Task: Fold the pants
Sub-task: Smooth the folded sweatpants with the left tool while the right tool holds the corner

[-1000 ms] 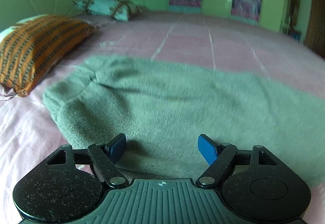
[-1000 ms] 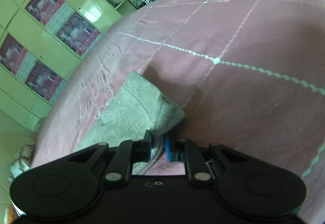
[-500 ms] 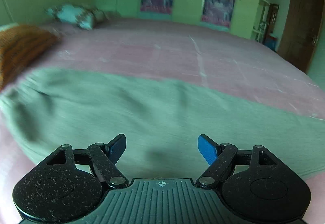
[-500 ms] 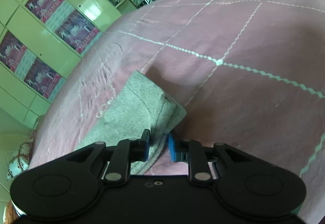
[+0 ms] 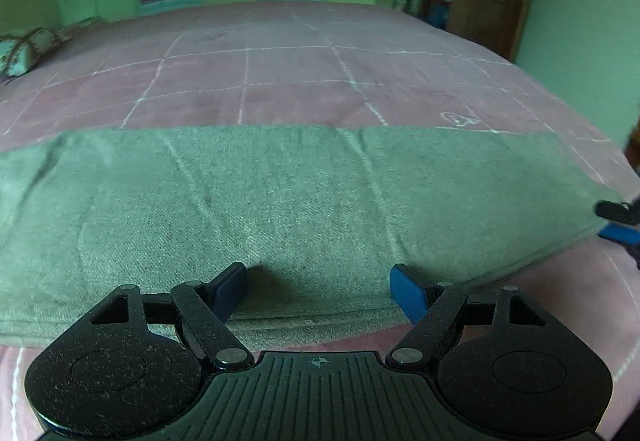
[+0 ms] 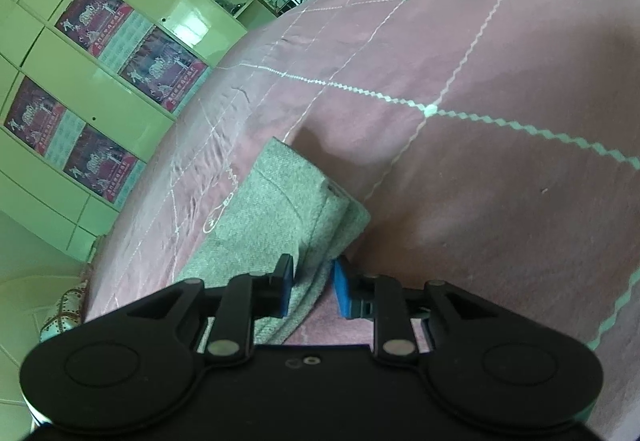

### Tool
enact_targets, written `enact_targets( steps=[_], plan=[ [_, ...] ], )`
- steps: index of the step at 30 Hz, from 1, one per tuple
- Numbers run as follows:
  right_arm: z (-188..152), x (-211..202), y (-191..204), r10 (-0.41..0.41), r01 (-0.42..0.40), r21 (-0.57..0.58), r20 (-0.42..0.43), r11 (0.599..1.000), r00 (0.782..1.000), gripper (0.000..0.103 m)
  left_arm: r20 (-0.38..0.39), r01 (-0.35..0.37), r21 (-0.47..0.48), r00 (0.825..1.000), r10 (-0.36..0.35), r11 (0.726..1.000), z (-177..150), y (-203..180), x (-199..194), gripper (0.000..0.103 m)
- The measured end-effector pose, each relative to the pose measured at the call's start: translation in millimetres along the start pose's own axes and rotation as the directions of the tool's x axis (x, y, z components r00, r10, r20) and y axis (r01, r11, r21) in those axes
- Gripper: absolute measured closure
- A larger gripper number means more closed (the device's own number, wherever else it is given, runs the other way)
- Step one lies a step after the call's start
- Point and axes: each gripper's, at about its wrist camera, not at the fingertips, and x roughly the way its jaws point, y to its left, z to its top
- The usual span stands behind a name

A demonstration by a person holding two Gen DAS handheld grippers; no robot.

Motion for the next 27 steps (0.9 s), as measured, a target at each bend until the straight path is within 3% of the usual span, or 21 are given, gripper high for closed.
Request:
enact_targets(
  steps=[9, 20, 24, 27],
  plan=[
    [-2, -1, -6, 0.027, -0.027, 0.016, 0.025, 1.000, 0.999, 0.087, 0.011, -0.071, 0.029, 0.997, 0.071, 0.997, -5, -17, 1, 0.024],
    [-2, 2, -7, -0.008, 0.008, 0.025, 0.013, 1.000, 1.000, 0.090, 0.022, -0.081, 0.017, 0.997, 0.081, 0.997, -7, -12, 12, 0.022],
    [-3, -2, -2, -0.038, 0.037, 0.028, 0.035, 0.999, 0.999, 0.086, 0.019, -0.068, 0.010, 0.998, 0.068, 0.998, -8, -10, 13, 0.022],
    [-5, -13, -3, -0.040, 0.037, 0.050, 0.076, 0.998, 0.996, 0.065, 0.018, -0.055, 0.005, 0.998, 0.055, 0.998, -8, -7, 13, 0.021]
  ],
)
